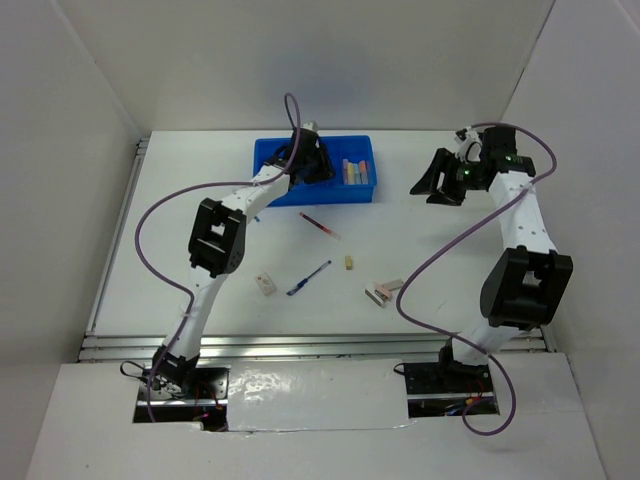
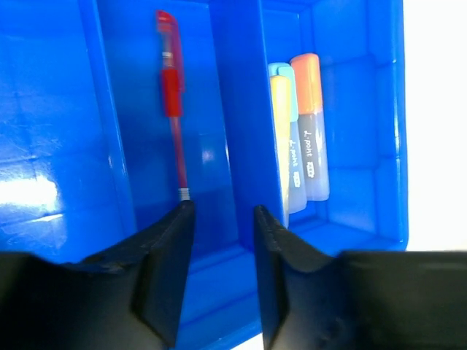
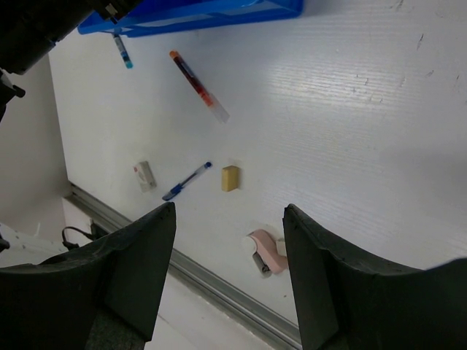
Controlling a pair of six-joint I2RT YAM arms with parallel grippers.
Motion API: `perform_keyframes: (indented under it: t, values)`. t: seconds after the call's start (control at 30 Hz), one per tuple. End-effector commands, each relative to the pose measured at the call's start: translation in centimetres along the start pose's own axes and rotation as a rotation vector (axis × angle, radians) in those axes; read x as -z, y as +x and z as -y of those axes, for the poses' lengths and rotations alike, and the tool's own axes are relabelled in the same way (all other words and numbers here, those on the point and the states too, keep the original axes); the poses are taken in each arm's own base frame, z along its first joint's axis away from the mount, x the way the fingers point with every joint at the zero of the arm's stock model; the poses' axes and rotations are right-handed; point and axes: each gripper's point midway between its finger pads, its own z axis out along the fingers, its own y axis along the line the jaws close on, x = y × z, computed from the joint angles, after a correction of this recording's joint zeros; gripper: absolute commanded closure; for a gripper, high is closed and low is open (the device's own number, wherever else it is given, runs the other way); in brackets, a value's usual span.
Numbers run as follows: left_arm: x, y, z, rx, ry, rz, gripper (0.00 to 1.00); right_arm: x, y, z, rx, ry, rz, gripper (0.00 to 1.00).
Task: Sort the stationery into containers
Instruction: Place the pen in the storage box, then pick up the pen from the center of the board.
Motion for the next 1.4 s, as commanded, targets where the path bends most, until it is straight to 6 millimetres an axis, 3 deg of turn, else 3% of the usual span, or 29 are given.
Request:
perform_keyframes:
  t: [0.0, 0.2, 0.23, 0.3, 0.33, 0.4, 0.43, 0.5, 0.53, 0.57, 0.6, 0.63, 0.67, 0.73, 0.77, 0.8, 0.83, 0.87, 0.9, 0.97, 1.03, 1.2, 1.37]
  values:
    - [0.0, -2.1, 1.4, 0.018, 0.055, 0.059, 0.47, 0.3, -0.7, -1.5, 0.062, 0.004, 0.013, 0.32]
    - [3.4, -6.3, 3.1, -0.014, 0.074, 0.152, 0.43, 0.2, -1.0, -2.5, 0.159, 0.048, 0.041, 0.33]
    - [5.5, -8.7, 4.0, -0.014, 0.097, 0.202, 0.43, 0.1, -1.1, -3.3, 0.207, 0.051, 0.055, 0.33]
    - [8.1, -11.3, 4.8, -0.031, 0.120, 0.260, 0.43, 0.1, -1.2, -3.6, 0.281, 0.095, 0.078, 0.34]
    - [11.1, -13.9, 5.7, -0.038, 0.141, 0.315, 0.43, -0.9, -0.6, -4.9, 0.342, 0.085, 0.069, 0.35]
    - [14.7, -16.3, 6.3, -0.061, 0.157, 0.370, 0.42, -1.9, -0.1, -5.9, 0.449, 0.104, 0.066, 0.36]
    - [18.8, -18.8, 7.0, -0.068, 0.187, 0.432, 0.42, -3.1, 0.6, -6.9, 0.506, 0.114, 0.055, 0.37]
    - [21.4, -19.3, 6.1, -0.088, 0.193, 0.435, 0.40, -4.9, 1.5, -7.5, 0.545, 0.117, 0.025, 0.38]
    - [25.4, -20.9, 6.0, -0.105, 0.209, 0.485, 0.40, -5.8, 2.3, -8.9, 0.574, 0.087, 0.000, 0.41]
    - [25.1, -19.4, 4.2, -0.159, 0.175, 0.441, 0.39, -6.5, 2.9, -9.5, 0.585, 0.071, -0.022, 0.42]
    - [28.0, -19.4, 4.4, -0.197, 0.182, 0.455, 0.39, -7.6, 3.8, -9.8, 0.604, 0.058, -0.063, 0.44]
    - [28.5, -18.8, 3.0, -0.221, 0.152, 0.435, 0.39, -8.1, 4.5, -10.3, 0.630, 0.044, -0.087, 0.46]
    - [27.7, -16.4, 0.9, -0.303, 0.114, 0.362, 0.39, -9.1, 6.3, -11.5, 0.677, 0.016, -0.129, 0.47]
    - [30.0, -14.2, -1.5, -0.350, 0.079, 0.293, 0.40, -10.3, 9.2, -11.8, 0.823, -0.015, -0.223, 0.47]
    - [29.2, -11.6, -3.8, -0.337, 0.053, 0.214, 0.40, -10.9, 11.7, -13.0, 0.962, -0.059, -0.278, 0.47]
    - [31.1, -10.6, -4.5, -0.339, 0.118, 0.185, 0.40, -11.3, 13.5, -12.5, 1.027, -0.056, -0.321, 0.47]
    - [31.7, -9.6, -5.1, -0.372, 0.171, 0.157, 0.39, -11.7, 14.7, -12.5, 1.103, -0.061, -0.350, 0.47]
    - [31.5, -7.0, -6.4, -0.352, 0.224, 0.090, 0.37, -12.3, 16.2, -12.8, 1.239, -0.065, -0.378, 0.47]
    - [33.7, -6.7, -6.3, -0.351, 0.337, 0.099, 0.36, -12.7, 17.4, -12.1, 1.290, -0.062, -0.416, 0.45]
    - [34.1, -4.7, -7.4, -0.309, 0.390, 0.056, 0.34, -13.5, 18.8, -12.2, 1.423, -0.074, -0.458, 0.42]
    - [35.5, -3.8, -7.2, -0.320, 0.452, 0.046, 0.33, -14.1, 19.6, -12.8, 1.494, -0.106, -0.472, 0.40]
    - [36.6, -2.7, -7.1, -0.348, 0.458, 0.067, 0.33, -16.5, 22.3, -13.7, 1.718, -0.202, -0.551, 0.40]
    - [37.1, -2.6, -7.1, -0.370, 0.455, 0.072, 0.33, -19.0, 23.8, -12.2, 1.869, -0.229, -0.612, 0.41]
